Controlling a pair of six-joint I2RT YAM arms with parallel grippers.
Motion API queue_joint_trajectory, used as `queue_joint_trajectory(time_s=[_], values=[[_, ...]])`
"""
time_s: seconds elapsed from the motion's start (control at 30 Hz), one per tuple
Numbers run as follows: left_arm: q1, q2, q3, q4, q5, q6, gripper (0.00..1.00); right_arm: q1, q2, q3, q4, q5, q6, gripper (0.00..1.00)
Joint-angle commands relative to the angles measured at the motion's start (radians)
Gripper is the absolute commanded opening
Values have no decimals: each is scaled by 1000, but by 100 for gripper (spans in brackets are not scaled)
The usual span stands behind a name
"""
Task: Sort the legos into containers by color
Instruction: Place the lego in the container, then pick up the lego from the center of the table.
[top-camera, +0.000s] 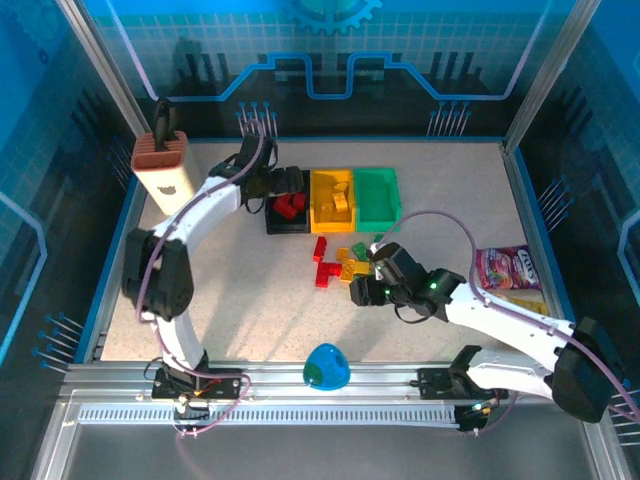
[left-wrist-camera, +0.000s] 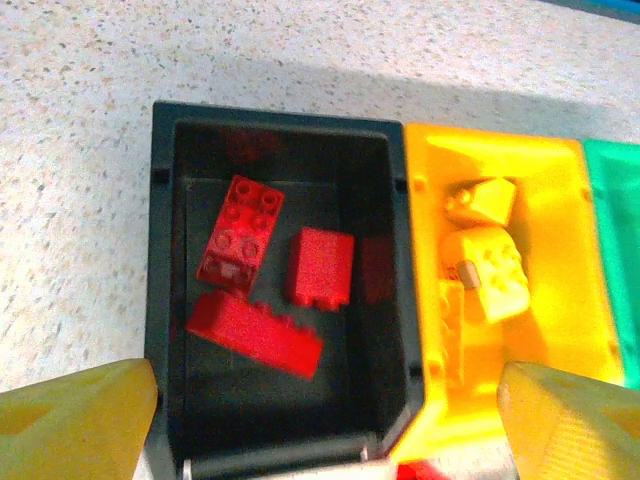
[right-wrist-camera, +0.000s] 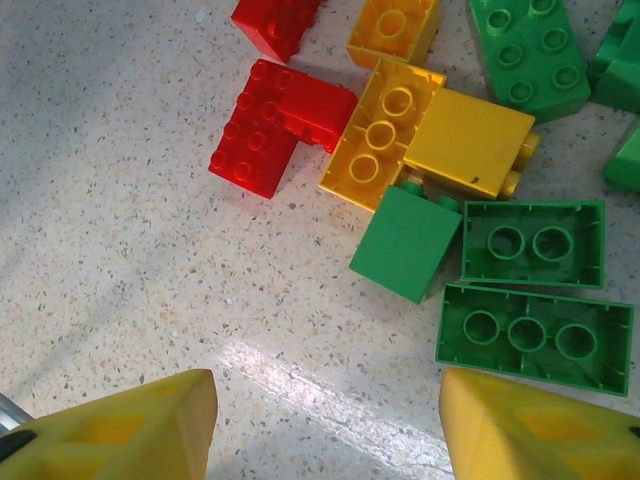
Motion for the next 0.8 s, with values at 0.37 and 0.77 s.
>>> queue_joint_trajectory(time_s=[0.37, 0.77], values=[[-180, -697, -687, 143, -116, -159, 87, -5, 523, 489, -100, 79, -71, 71], [-251, -1083, -899, -76, -162, -225, 87, -40, 872, 795, -224, 115, -80, 72]])
